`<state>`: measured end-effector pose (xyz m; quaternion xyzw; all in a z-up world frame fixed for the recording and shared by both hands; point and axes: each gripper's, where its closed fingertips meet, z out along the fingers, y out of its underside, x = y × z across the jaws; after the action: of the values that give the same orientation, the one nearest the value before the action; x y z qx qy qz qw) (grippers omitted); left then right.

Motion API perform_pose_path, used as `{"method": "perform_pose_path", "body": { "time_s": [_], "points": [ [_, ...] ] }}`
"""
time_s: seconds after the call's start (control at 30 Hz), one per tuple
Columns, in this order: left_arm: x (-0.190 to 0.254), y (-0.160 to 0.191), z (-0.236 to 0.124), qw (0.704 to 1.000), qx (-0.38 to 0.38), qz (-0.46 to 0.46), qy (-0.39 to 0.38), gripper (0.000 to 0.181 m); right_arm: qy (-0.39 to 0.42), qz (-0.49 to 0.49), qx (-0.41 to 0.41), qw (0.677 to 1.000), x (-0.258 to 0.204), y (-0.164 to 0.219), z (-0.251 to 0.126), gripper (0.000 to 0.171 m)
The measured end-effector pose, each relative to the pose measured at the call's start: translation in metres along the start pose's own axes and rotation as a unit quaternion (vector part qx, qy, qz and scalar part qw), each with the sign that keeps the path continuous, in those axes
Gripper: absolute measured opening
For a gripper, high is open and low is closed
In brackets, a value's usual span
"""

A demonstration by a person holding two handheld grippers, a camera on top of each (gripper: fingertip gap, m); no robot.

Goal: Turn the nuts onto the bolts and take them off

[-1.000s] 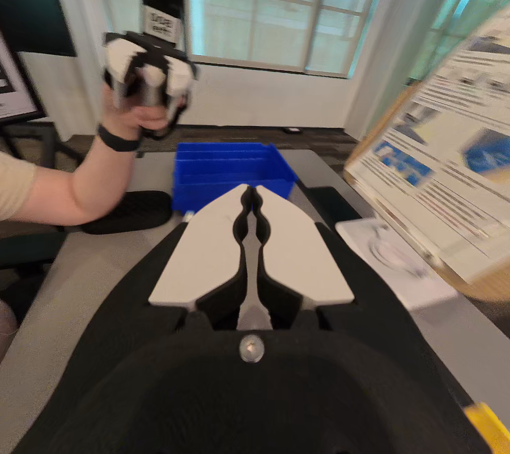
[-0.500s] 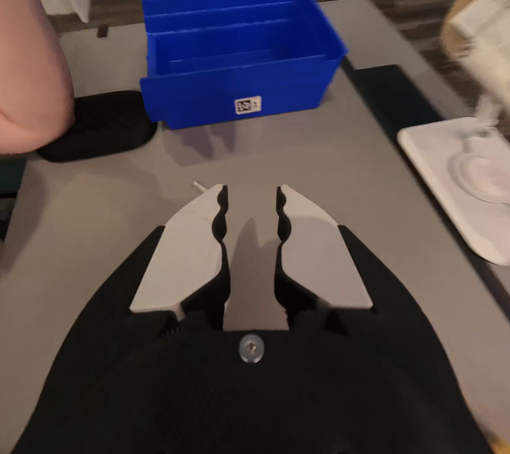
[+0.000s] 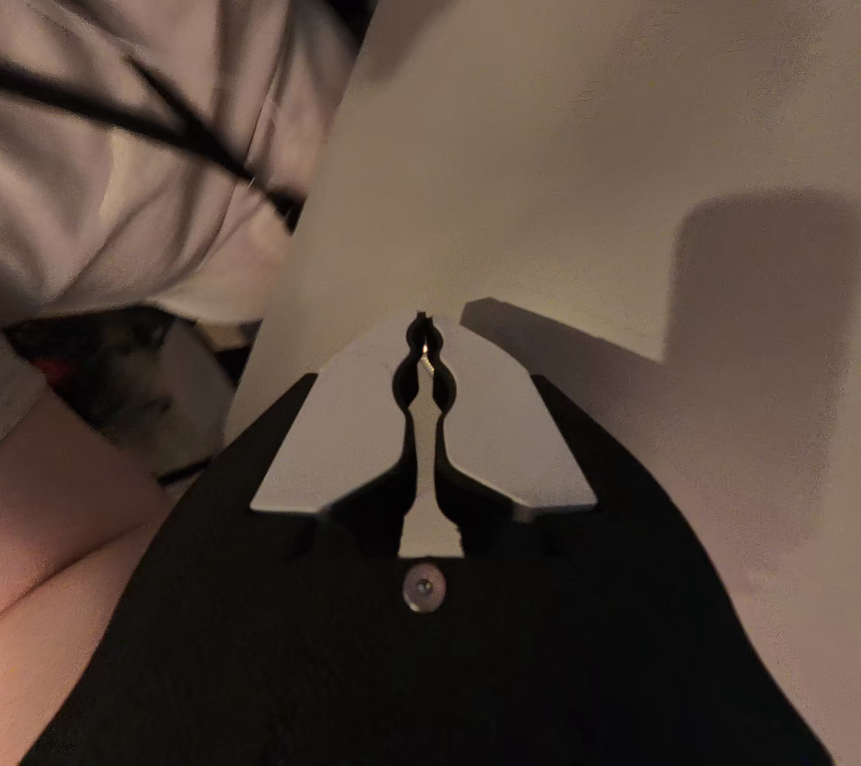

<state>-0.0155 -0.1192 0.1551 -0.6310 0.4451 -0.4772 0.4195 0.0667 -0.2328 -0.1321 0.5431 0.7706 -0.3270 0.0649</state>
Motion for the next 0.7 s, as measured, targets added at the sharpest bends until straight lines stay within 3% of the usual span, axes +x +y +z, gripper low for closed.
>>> {"method": "perform_pose_path", "body": {
  "time_s": [0.07, 0.13, 0.27, 0.37, 0.47, 0.57, 0.7],
  "points": [
    [0.0, -0.001, -0.003, 1.0, 0.003, 0.002, 0.001, 0.028, -0.012, 0.026, -0.084, 0.996, -0.011, 0.029, 0.026, 0.001],
    [0.003, -0.003, -0.006, 1.0, 0.008, 0.004, 0.007, 0.029, -0.05, 0.049, -0.081, 0.994, -0.029, 0.033, 0.034, 0.001],
    [0.006, -0.004, -0.011, 1.0, 0.012, 0.006, 0.01, 0.029, 0.044, 0.029, -0.033, 0.998, -0.021, 0.032, 0.023, 0.001],
    [0.012, -0.005, -0.016, 1.0, 0.018, 0.009, 0.019, 0.029, 0.152, 0.033, 0.093, 0.983, -0.025, 0.009, -0.014, 0.001],
    [0.016, -0.005, -0.02, 1.0, 0.017, 0.014, 0.019, 0.029, 0.299, 0.106, 0.164, 0.934, -0.036, 0.025, -0.05, 0.016],
    [0.021, -0.006, -0.022, 0.999, 0.02, 0.014, 0.026, 0.03, 0.405, 0.213, 0.161, 0.874, -0.056, 0.076, -0.055, 0.024],
    [0.019, -0.005, -0.018, 1.0, 0.015, 0.006, 0.014, 0.03, 0.445, 0.43, 0.156, 0.77, -0.081, 0.134, -0.027, 0.029]
  ]
}}
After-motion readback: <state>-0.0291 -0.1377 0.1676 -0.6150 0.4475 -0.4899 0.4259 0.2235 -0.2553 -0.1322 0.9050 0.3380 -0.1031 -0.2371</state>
